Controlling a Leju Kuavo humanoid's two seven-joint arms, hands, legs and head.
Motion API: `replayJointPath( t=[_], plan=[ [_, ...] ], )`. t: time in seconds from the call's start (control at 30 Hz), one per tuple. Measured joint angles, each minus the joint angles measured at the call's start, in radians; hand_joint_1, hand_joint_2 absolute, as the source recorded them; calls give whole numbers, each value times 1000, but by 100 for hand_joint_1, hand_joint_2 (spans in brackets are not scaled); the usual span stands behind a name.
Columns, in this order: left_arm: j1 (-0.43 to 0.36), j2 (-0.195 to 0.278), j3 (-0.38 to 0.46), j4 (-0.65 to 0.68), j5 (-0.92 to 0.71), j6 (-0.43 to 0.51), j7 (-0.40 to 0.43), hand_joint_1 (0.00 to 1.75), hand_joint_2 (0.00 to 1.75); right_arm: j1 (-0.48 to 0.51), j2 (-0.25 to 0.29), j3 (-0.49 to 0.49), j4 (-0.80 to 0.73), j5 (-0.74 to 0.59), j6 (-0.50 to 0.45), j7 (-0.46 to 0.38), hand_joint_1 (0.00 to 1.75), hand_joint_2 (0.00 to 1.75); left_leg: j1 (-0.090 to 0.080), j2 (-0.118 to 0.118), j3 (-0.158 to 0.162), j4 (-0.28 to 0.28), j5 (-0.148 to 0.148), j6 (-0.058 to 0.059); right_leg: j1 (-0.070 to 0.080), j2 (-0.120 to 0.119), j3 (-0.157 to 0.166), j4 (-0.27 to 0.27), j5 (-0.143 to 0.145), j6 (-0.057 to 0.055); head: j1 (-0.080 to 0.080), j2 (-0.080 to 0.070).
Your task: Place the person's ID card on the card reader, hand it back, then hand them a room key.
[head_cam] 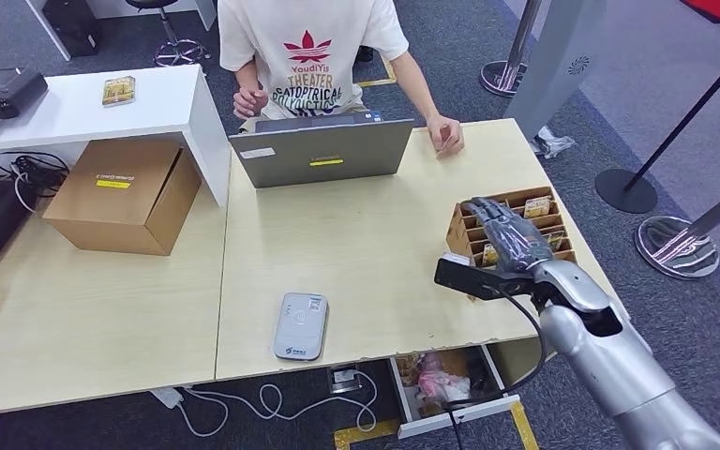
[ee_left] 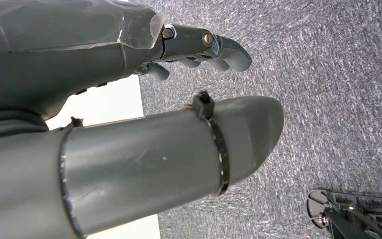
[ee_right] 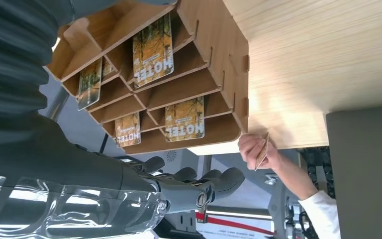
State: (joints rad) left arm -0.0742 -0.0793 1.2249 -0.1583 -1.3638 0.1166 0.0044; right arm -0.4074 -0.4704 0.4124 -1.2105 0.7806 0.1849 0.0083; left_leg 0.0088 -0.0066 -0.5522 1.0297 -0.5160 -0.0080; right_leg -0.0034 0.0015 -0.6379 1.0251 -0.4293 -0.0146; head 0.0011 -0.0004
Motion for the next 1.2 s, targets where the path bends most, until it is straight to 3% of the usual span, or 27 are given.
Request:
replayJointPath(
  t=[0.87, 1.2],
  plan=[
    [0, 4, 0, 0, 1, 2, 3, 0, 0, -26, 33, 16, 60, 0, 0, -1, 4, 175, 0, 0, 0, 0, 0, 0, 0, 0, 0, 0, 0, 0, 0, 0],
    [0, 4, 0, 0, 10, 10, 3, 0, 0, -54, 52, 33, 84, -1, 10, -10, 20, 175, 0, 0, 0, 0, 0, 0, 0, 0, 0, 0, 0, 0, 0, 0]
  ],
)
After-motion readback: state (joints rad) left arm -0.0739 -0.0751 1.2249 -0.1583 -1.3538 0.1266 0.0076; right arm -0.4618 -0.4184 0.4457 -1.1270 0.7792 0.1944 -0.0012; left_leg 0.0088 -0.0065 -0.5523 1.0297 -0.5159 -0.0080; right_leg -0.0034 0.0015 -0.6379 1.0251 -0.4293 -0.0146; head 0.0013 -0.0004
